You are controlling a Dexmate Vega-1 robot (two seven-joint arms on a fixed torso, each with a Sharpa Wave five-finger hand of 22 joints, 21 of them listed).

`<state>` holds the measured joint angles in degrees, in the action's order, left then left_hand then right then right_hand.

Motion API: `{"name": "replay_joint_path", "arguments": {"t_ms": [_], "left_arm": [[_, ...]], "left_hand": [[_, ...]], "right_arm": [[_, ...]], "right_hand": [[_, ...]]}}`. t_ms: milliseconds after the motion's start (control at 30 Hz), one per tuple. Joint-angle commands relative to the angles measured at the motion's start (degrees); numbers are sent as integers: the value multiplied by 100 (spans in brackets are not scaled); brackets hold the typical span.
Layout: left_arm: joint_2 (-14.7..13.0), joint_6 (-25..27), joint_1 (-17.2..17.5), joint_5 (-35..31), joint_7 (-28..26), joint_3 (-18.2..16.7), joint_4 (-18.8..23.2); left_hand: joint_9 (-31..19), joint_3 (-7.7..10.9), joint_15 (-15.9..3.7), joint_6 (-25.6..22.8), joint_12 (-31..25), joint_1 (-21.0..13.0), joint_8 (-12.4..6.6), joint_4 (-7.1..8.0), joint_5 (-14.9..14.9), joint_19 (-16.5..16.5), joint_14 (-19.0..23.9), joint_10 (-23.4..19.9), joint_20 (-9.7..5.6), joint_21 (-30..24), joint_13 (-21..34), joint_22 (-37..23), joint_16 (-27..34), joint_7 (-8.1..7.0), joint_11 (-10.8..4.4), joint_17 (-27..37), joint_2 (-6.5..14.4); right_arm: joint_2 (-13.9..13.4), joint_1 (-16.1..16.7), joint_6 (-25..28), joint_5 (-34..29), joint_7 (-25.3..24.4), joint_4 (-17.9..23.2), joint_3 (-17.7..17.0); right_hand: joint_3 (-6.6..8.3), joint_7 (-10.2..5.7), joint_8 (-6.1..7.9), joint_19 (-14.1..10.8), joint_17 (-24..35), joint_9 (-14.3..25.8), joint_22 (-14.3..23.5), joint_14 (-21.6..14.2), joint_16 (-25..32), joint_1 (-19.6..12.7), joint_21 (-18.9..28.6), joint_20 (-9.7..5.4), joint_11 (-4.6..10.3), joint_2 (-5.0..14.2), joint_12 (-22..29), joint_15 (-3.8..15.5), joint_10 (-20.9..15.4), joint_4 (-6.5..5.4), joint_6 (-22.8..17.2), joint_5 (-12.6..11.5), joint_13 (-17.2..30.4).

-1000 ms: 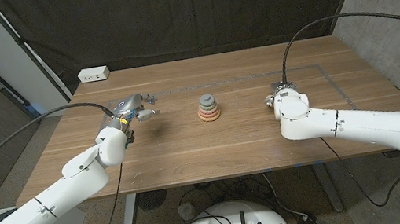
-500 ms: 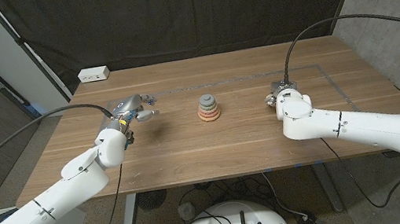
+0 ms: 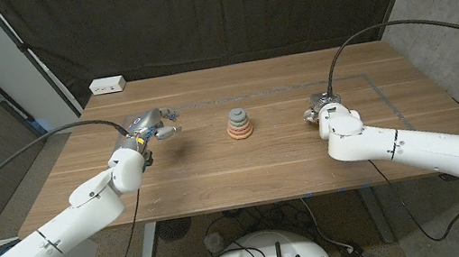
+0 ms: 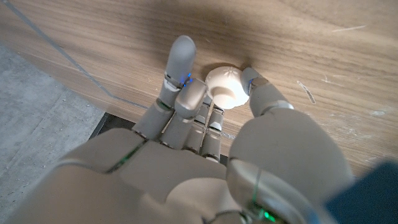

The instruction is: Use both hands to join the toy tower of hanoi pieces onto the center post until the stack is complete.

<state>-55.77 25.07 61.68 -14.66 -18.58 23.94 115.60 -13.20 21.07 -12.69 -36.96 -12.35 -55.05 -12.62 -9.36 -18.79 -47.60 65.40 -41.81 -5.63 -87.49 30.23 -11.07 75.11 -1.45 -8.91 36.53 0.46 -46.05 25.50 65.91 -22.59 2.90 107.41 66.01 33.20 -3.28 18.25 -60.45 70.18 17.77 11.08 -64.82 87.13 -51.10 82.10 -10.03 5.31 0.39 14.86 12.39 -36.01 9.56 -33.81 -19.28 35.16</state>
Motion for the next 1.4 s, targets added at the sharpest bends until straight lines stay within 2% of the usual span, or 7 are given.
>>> {"name": "replay_joint_path", "arguments": {"t_ms": [33,500,767,1167,1400], "left_arm": [[-15,43,17,-6,-25,-23,53],[-24,68,44,14,-37,-41,68],[-45,88,55,13,-42,-61,97],[-52,98,74,11,-54,-74,135],[-53,113,103,23,-57,-81,157]], "left_hand": [[-24,25,5,-63,-18,14,-17,1,-51,-6,43,-57,-637,-32,26,-18,-20,13,12,27,28],[-28,57,5,-69,-3,17,-10,-7,-61,-16,49,-71,-638,-43,29,-28,-23,1,4,49,18],[-30,73,5,-73,5,21,-6,-6,-65,-17,50,-75,-638,-42,32,-25,-27,5,16,57,18],[-33,92,5,-73,7,29,1,-6,-69,-18,52,-94,-639,-42,40,-19,-34,2,9,67,14],[-34,99,5,-75,10,33,2,-5,-70,-19,51,-99,-639,-42,42,-17,-39,5,9,67,14]], "right_arm": [[-96,101,-78,-216,-25,196,-155],[-303,47,-16,-482,334,584,-148],[-473,-94,149,-849,665,969,19],[-623,-120,160,-1147,1049,1350,-41],[-651,-11,70,-1238,1123,1459,-193]], "right_hand": [[50,-8,49,-49,18,16,29,-64,30,-99,46,-278,99,58,36,11,-181,15,-66,-43,22],[50,-9,57,-59,26,6,28,-101,54,-122,48,-276,111,59,21,10,-224,9,-94,-48,53],[46,-14,64,-57,27,1,24,-110,59,-122,47,-275,115,54,8,9,-230,4,-117,-50,68],[41,6,75,-59,28,-8,24,-119,63,-120,48,-275,104,53,-13,9,-272,-6,-157,-53,76],[40,11,82,-47,28,-13,12,-122,64,-119,36,-276,107,56,-22,9,-295,-11,-184,-55,85]]}}
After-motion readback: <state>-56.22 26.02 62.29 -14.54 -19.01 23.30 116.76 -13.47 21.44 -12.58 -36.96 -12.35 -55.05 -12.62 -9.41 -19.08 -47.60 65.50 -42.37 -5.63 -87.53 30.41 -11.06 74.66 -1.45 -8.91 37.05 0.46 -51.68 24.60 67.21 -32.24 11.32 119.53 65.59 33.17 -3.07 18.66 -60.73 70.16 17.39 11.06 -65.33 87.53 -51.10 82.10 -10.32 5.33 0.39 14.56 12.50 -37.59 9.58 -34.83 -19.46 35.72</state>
